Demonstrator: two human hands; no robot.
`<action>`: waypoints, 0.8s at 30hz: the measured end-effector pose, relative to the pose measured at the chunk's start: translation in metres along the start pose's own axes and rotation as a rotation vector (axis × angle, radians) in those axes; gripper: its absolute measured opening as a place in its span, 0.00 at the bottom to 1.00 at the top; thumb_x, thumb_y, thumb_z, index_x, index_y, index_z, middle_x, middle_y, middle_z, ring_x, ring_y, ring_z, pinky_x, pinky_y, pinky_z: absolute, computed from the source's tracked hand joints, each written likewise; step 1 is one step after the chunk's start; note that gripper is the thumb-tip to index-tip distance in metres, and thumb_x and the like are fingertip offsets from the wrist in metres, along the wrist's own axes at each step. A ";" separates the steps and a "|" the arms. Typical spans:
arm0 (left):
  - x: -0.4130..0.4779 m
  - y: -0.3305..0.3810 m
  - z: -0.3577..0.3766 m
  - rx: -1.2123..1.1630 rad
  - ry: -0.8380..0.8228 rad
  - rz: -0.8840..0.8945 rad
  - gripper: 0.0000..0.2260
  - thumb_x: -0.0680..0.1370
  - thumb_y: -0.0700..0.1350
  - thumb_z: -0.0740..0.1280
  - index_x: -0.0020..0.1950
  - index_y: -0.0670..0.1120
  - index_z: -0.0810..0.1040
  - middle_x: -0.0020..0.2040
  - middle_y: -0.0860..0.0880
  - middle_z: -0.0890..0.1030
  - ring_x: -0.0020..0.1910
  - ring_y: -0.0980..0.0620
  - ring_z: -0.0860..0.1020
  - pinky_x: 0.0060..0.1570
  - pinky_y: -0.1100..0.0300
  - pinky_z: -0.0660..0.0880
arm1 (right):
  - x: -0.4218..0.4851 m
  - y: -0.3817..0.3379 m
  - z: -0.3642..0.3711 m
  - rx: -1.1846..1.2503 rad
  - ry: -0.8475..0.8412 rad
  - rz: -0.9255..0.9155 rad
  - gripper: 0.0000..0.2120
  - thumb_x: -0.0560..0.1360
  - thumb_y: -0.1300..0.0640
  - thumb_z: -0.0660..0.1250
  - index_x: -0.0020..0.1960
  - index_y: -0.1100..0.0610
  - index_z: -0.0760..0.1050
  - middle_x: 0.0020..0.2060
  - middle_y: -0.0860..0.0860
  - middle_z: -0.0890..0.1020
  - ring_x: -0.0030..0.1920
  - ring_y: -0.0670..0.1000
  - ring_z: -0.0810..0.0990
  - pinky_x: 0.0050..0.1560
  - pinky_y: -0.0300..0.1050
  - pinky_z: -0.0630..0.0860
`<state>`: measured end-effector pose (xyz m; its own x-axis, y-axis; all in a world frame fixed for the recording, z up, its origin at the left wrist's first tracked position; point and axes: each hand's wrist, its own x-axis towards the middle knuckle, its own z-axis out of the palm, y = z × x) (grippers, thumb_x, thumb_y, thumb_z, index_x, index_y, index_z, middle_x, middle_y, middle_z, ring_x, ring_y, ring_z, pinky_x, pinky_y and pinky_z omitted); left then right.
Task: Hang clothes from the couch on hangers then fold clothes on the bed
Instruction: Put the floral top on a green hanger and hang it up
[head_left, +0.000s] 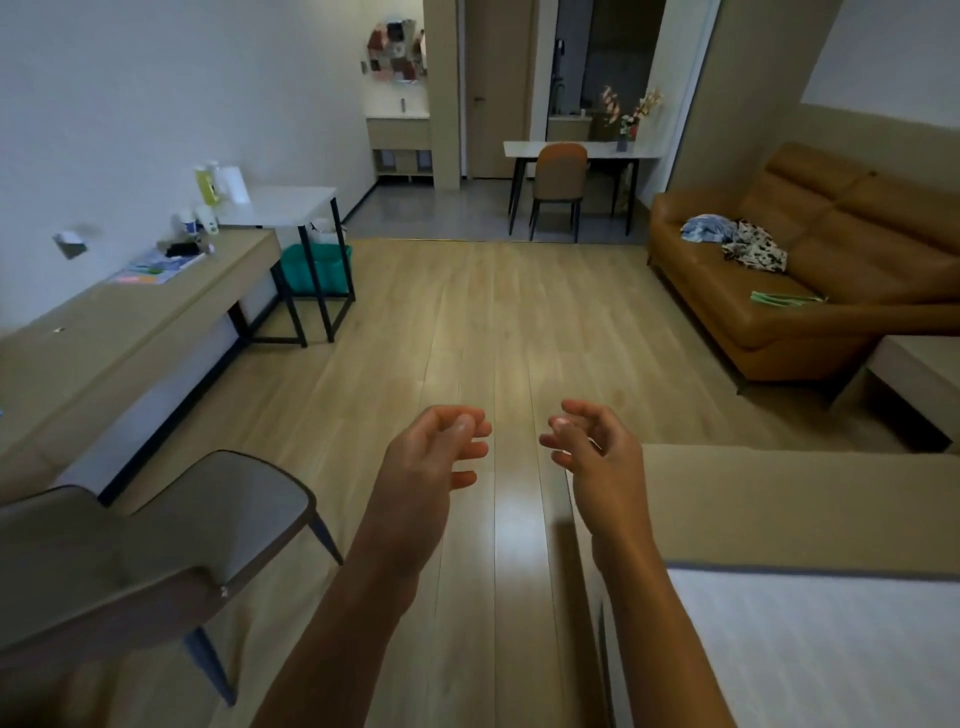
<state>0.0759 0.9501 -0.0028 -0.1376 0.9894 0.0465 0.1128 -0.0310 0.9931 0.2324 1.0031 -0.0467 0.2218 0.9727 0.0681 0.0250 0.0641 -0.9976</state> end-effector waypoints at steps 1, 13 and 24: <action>0.027 0.002 0.000 -0.010 0.012 0.000 0.13 0.86 0.49 0.56 0.60 0.50 0.79 0.55 0.54 0.83 0.56 0.57 0.81 0.57 0.55 0.78 | 0.026 -0.002 0.009 0.005 -0.016 0.008 0.09 0.81 0.55 0.67 0.60 0.50 0.77 0.51 0.47 0.84 0.49 0.45 0.85 0.60 0.51 0.81; 0.375 -0.036 0.005 -0.101 -0.019 -0.022 0.12 0.85 0.49 0.57 0.60 0.49 0.79 0.56 0.53 0.83 0.56 0.55 0.81 0.58 0.55 0.79 | 0.326 0.050 0.127 -0.124 -0.016 0.055 0.10 0.80 0.56 0.68 0.60 0.49 0.77 0.50 0.46 0.83 0.49 0.46 0.85 0.60 0.50 0.81; 0.657 -0.023 0.037 -0.123 -0.200 -0.033 0.13 0.85 0.49 0.57 0.59 0.49 0.80 0.54 0.54 0.85 0.54 0.56 0.83 0.57 0.54 0.79 | 0.577 0.040 0.170 -0.107 0.242 0.046 0.10 0.81 0.55 0.66 0.62 0.50 0.76 0.50 0.45 0.83 0.48 0.45 0.84 0.55 0.46 0.81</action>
<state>0.0189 1.6056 0.0011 0.0599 0.9982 0.0035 -0.0107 -0.0028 0.9999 0.1954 1.6046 -0.0492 0.4509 0.8918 0.0361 0.1092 -0.0150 -0.9939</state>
